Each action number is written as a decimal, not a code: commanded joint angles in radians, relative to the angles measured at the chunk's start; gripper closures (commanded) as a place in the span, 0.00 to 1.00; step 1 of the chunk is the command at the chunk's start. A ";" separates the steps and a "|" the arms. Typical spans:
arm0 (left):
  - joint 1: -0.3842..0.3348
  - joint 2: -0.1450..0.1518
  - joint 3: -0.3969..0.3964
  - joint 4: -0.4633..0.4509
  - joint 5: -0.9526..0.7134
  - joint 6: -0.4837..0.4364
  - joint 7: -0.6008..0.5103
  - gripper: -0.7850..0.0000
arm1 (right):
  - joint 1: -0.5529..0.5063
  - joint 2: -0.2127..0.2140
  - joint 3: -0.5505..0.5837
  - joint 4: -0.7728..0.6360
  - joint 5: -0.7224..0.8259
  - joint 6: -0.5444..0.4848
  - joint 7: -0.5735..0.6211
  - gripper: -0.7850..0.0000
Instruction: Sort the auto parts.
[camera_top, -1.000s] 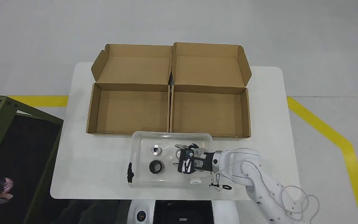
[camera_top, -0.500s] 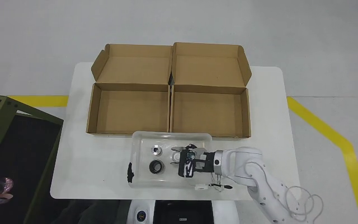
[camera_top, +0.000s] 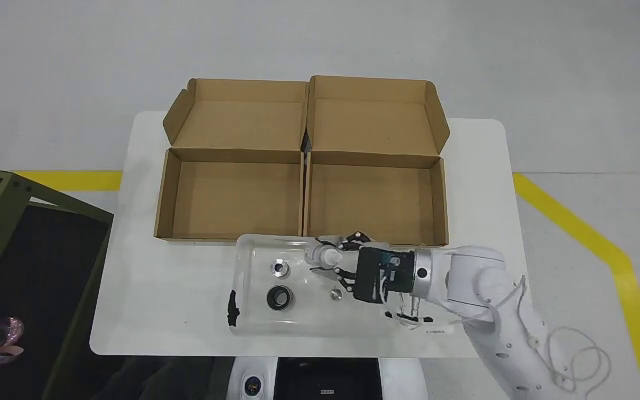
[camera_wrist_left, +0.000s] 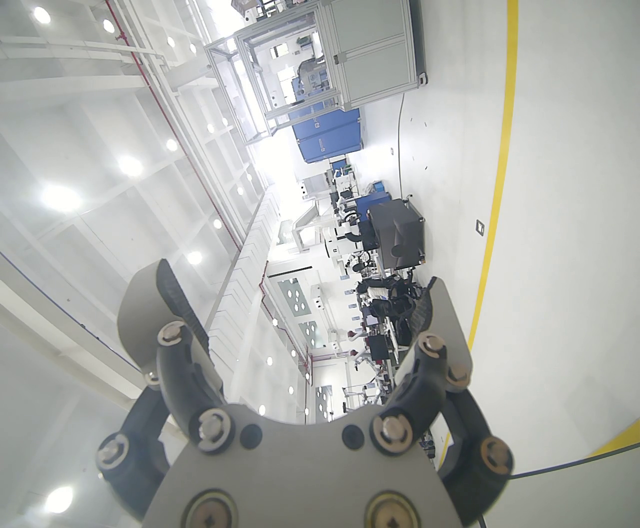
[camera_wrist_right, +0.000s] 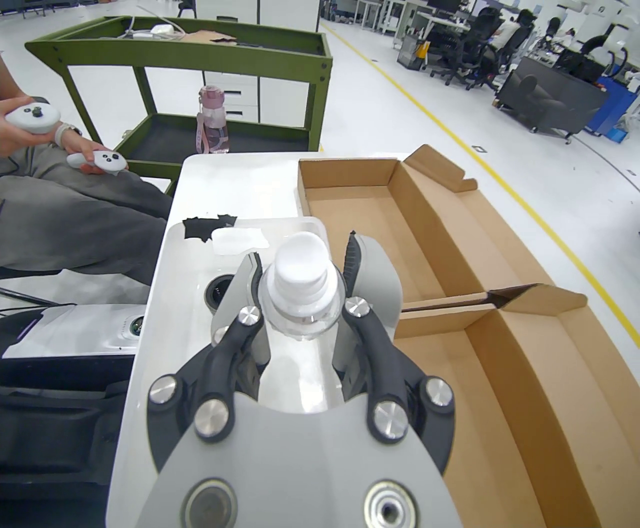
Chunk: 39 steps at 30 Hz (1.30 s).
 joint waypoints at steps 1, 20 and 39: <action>0.000 0.000 0.000 0.000 0.000 0.000 0.000 0.00 | 0.006 0.002 0.012 -0.004 0.018 -0.001 -0.002 1.00; 0.000 0.000 0.000 0.000 0.000 0.000 0.000 0.00 | 0.143 -0.002 0.017 0.129 0.191 0.112 0.001 1.00; 0.000 0.000 0.000 0.000 0.000 0.000 0.000 0.00 | 0.332 -0.040 -0.126 0.398 0.136 0.316 0.042 1.00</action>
